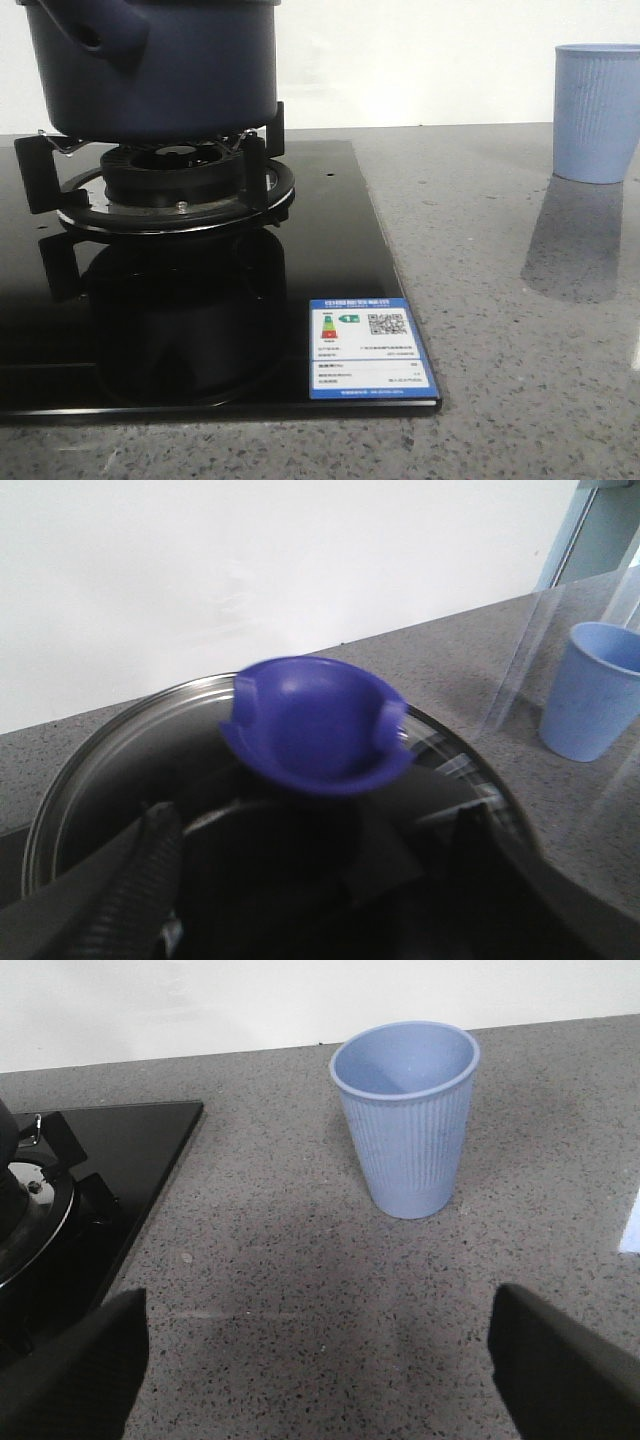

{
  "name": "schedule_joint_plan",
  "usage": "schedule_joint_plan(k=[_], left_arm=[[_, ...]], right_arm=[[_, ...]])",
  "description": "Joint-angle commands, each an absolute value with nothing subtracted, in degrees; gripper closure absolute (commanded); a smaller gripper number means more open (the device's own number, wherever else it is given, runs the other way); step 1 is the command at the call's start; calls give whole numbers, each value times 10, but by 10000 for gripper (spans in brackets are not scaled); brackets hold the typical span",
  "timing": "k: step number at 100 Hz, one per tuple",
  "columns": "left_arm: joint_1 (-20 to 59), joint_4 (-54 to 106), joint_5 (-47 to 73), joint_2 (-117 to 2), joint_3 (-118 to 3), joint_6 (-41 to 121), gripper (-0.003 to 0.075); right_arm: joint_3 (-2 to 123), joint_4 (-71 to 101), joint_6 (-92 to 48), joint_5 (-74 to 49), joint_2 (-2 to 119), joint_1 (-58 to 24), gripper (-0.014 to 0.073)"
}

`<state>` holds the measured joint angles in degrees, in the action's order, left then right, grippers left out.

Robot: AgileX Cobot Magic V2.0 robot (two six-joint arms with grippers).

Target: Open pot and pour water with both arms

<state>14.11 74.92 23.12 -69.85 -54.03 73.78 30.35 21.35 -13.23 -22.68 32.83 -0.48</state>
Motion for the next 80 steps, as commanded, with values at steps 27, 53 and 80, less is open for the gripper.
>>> schedule_joint_plan(k=[27, 53, 80], left_arm=[[145, 773, 255, -798, -656, 746, 203], [145, 772, 275, -824, -679, 748, 204], [145, 771, 290, -826, -679, 748, 346]], right_arm=[[326, 214, -140, -188, 332, -7, -8], [326, 214, -140, -188, 332, -7, -8], [326, 214, -140, -188, 332, -7, -8]])
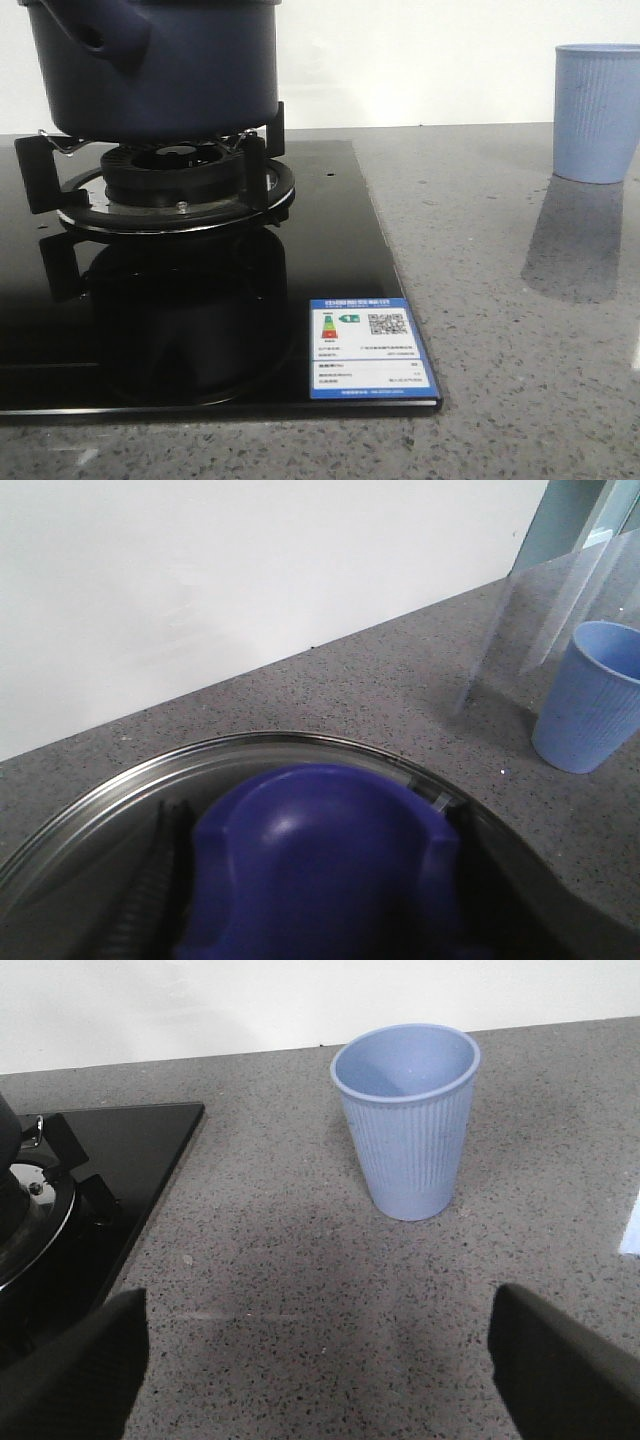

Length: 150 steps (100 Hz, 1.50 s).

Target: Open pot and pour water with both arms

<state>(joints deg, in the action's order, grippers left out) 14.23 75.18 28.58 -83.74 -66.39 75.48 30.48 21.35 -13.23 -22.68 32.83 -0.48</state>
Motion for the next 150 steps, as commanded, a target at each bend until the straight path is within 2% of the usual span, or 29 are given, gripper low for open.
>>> schedule_joint_plan(k=[1, 13, 34, 52, 100, 114, 150], left_arm=[[145, 771, 291, -826, -679, 748, 351], [145, 771, 304, -826, -679, 748, 404], [136, 771, 307, -801, -679, 748, 404], [94, 769, 307, -760, -679, 748, 404], [-34, 769, 314, -694, -679, 748, 404], [-49, 770, 315, -693, -679, 748, 404], [-55, 773, 315, -693, -679, 748, 404]], right_arm=[[326, 214, -140, -188, 332, -7, -8], [326, 214, -140, -188, 332, -7, -8], [326, 214, -151, -187, 339, -7, -8], [326, 214, -177, -155, 387, -7, -8], [339, 210, -182, 30, 595, -28, -8], [360, 199, -182, 104, 666, -54, -8], [368, 199, -182, 254, 794, -54, -8]])
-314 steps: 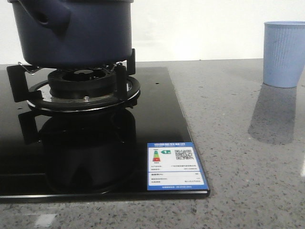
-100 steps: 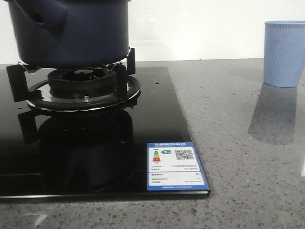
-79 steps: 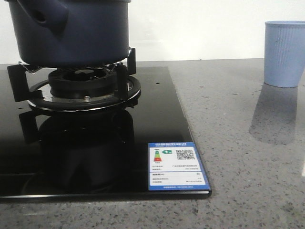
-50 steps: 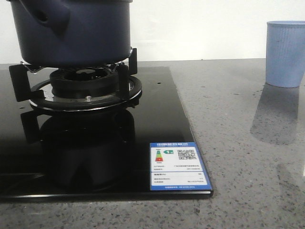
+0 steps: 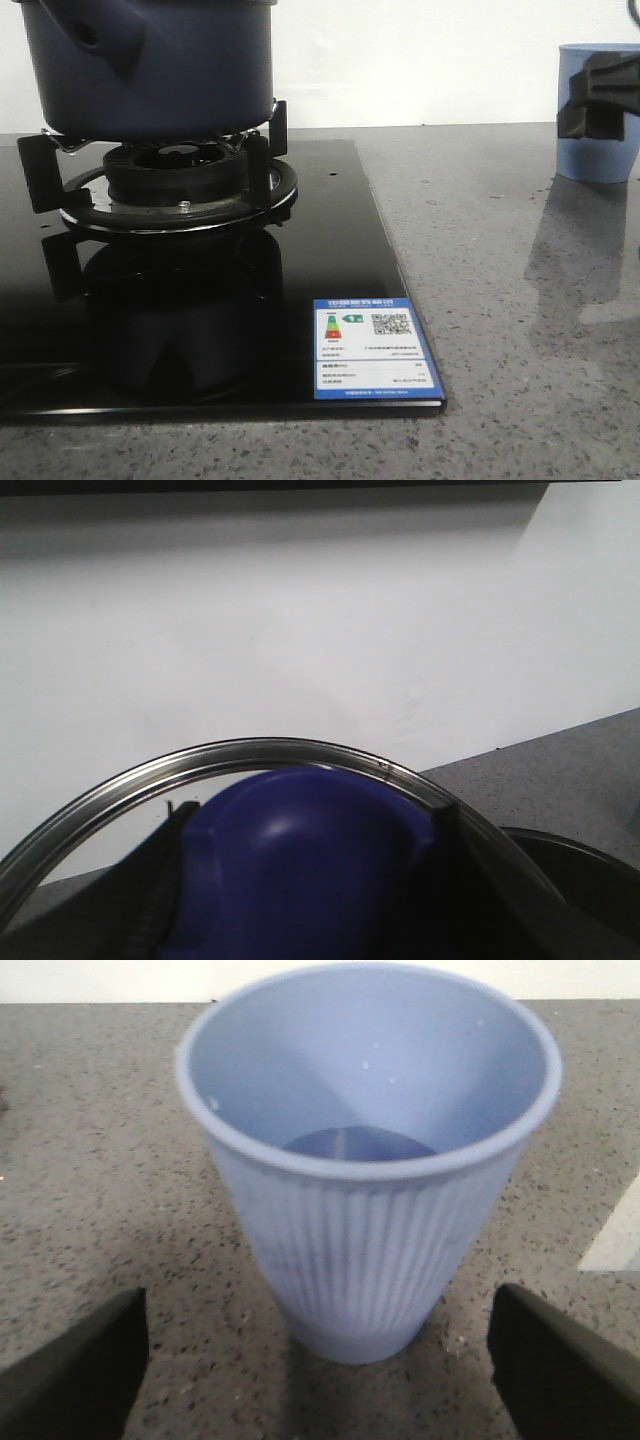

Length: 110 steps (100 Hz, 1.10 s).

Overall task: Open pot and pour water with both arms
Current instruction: 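Grasp the light blue ribbed cup with the right gripper and lift it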

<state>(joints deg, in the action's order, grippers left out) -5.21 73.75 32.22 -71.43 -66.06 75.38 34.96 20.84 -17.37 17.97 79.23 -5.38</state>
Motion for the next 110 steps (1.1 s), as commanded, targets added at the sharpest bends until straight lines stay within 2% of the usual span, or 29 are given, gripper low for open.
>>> schedule_joint_plan(k=[1, 20, 50, 60, 75, 110], left_arm=[[-55, 773, 315, -693, -679, 748, 404], [-55, 773, 315, -693, -679, 748, 404], [-55, 773, 315, -693, -679, 748, 404], [-55, 773, 315, -693, -679, 748, 404], [-55, 773, 315, -693, -679, 748, 404], [-55, 782, 314, -693, -679, 748, 404]], right_arm=[[368, 199, -182, 259, 796, -54, -8], [370, 202, -182, 325, 836, -53, -8], [408, 205, -182, 328, 888, -53, -7], [410, 211, -182, 328, 891, -53, 52], [410, 215, -182, 336, 891, -53, 195], [410, 214, -182, 330, 863, -53, 201]])
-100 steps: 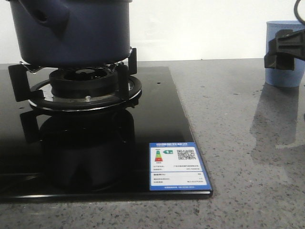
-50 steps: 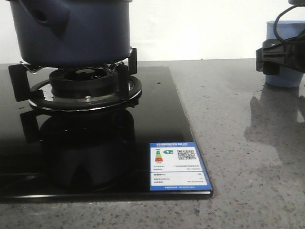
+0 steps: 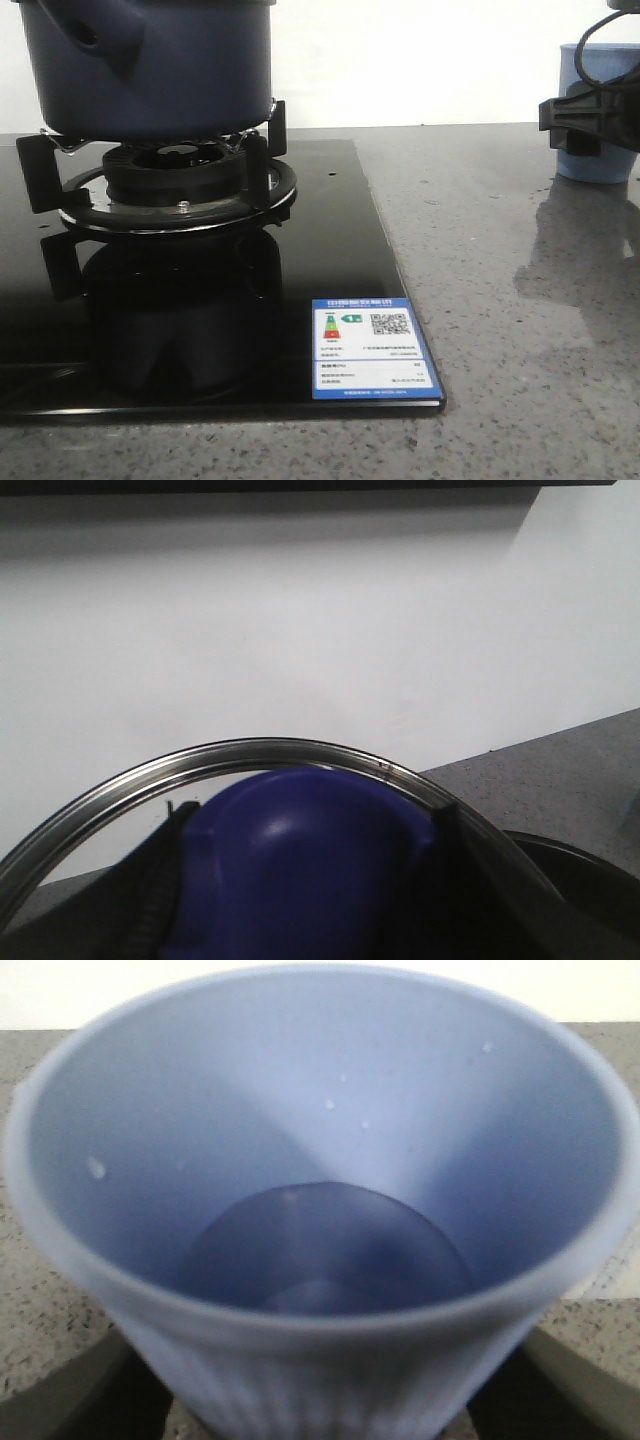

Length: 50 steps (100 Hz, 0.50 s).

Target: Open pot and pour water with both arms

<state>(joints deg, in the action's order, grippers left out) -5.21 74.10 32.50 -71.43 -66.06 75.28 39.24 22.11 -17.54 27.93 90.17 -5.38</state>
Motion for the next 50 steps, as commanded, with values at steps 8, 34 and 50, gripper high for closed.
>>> schedule_joint_plan(k=[8, 34, 50], left_arm=[[-55, 782, 312, -693, -679, 748, 404], [-55, 782, 307, -693, -679, 748, 404], [-55, 782, 305, -693, -679, 748, 404]], right_arm=[[410, 191, -182, 324, 842, -53, 201], [450, 80, -182, 203, 772, -81, 200], [538, 78, -182, 76, 761, -119, 200]])
